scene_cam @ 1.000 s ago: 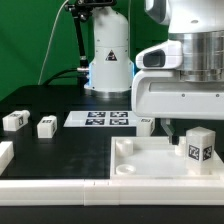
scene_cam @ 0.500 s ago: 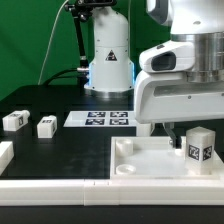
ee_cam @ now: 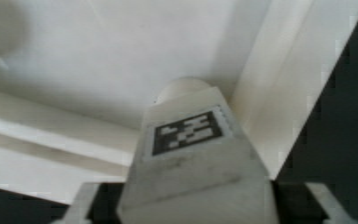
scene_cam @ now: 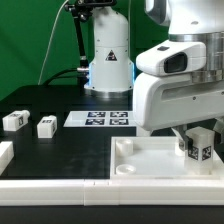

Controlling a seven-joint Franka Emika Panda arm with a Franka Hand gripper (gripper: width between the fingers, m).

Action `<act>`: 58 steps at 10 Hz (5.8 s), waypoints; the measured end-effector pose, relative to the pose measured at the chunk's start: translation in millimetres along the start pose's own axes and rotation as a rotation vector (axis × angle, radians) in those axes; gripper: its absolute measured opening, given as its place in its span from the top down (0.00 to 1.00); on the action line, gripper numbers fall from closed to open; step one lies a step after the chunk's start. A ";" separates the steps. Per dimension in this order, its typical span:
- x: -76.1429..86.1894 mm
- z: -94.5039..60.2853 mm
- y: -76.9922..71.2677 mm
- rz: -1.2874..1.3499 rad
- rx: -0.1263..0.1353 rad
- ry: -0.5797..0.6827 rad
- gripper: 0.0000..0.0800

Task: Assemble one leg

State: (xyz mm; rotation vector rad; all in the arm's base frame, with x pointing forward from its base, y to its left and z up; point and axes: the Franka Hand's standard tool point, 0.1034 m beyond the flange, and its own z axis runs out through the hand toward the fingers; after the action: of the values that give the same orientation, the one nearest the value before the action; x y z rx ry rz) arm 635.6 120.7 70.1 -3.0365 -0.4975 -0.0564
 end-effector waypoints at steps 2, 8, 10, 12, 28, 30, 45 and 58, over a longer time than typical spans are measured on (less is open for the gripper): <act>0.0 0.0 0.2 0.032 0.001 0.000 0.64; -0.7 0.6 2.2 0.592 -0.009 0.011 0.64; -1.2 0.7 3.4 0.836 -0.007 0.012 0.64; -1.5 1.0 3.2 1.105 -0.018 0.018 0.64; 0.0 0.4 -2.3 0.398 -0.040 0.004 0.19; -0.2 0.4 -1.6 0.237 -0.044 0.001 0.19; -1.3 1.3 -0.2 0.562 -0.031 0.005 0.64; -8.7 0.1 20.2 0.870 -0.096 0.019 0.20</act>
Offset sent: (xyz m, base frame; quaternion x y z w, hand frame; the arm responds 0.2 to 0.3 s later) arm 0.0000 0.0000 0.0000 0.0000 0.0000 0.0799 0.9968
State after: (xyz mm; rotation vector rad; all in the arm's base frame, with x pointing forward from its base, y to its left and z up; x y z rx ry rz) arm 633.9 98.9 68.5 -3.0394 0.8525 -0.0617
